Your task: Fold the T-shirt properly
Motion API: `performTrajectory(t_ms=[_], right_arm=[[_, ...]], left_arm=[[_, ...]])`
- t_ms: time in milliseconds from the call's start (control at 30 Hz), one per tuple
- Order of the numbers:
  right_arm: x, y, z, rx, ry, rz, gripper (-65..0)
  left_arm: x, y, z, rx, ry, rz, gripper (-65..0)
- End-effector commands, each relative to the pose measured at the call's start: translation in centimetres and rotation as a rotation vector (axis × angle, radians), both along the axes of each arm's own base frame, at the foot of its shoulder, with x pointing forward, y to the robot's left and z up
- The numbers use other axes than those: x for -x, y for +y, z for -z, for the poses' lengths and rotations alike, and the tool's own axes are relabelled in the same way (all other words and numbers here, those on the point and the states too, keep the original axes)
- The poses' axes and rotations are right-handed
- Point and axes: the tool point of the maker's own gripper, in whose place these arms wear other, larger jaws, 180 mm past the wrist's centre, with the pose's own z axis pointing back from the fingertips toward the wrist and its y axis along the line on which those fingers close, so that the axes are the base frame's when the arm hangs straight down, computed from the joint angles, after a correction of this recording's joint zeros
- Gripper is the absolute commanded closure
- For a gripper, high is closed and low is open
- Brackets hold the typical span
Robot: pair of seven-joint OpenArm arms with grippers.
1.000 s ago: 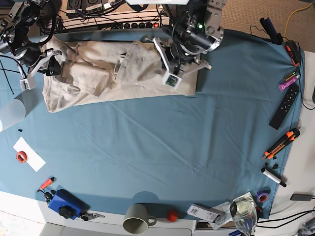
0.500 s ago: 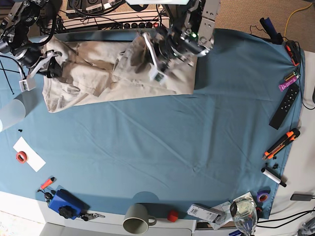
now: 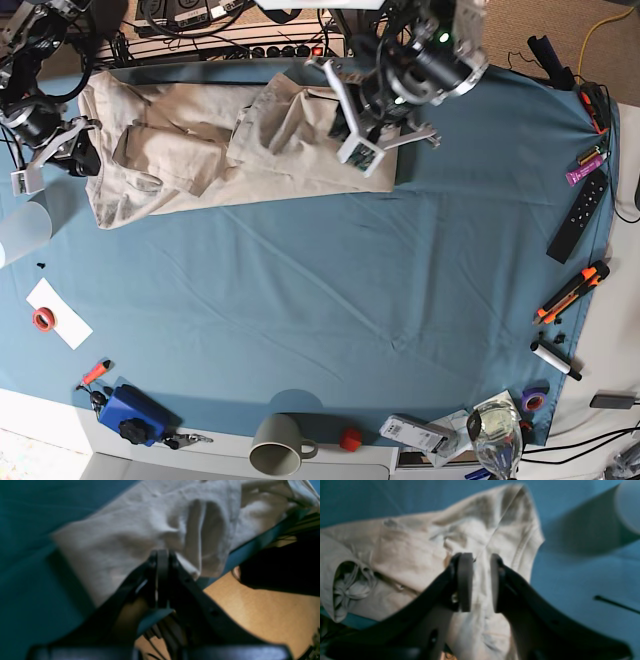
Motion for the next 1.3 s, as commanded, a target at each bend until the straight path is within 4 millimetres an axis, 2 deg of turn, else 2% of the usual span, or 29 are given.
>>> performTrajectory(t_ms=[0, 67, 100, 300, 400, 567, 767, 900, 1167, 1267], right_arm=[[-0.3, -0.6, -1.0, 0.034, -0.023, -0.005, -22.8], [0.1, -0.7, -0.7, 0.04, -0.007, -0.004, -30.9], [0.2, -0.6, -0.6, 0.039, -0.004, -0.004, -32.4], [0.6, -1.0, -0.2, 0.059, 0.016, 0.004, -32.4], [0.4, -2.2, 0.1, 0.091, 0.024, 0.051, -32.4], [-0.1, -3.7, 2.7, -0.013, 0.061, 0.132, -32.4], [0.9, -3.7, 6.6, -0.174, 0.157, 0.177, -32.4], [2.0, -2.7, 8.0, -0.273, 0.216, 0.176, -32.4], [0.7, -1.0, 6.6, -0.416, 0.118, 0.152, -32.4], [0.7, 0.1, 6.9, -0.443, 0.124, 0.131, -32.4]], left_arm=[[0.2, -0.3, -1.1, 0.034, -0.033, 0.003, 0.0], [1.2, 0.1, -0.7, 0.026, -0.015, 0.007, 0.0], [1.6, 0.1, -0.4, 0.023, -0.002, 0.009, 0.0], [2.7, 0.4, 0.3, 0.01, 0.03, 0.017, 0.0], [2.7, 0.5, 0.3, 0.008, 0.03, 0.019, 0.0], [2.7, 0.4, 0.3, 0.007, 0.028, 0.021, 0.0], [2.7, 0.4, 0.3, 0.008, 0.028, 0.021, 0.0], [2.6, 0.4, 0.2, 0.012, 0.021, 0.019, 0.0], [2.1, 0.2, -0.3, 0.034, -0.011, 0.011, 0.0], [2.1, 0.2, -0.3, 0.034, -0.012, 0.011, 0.0]])
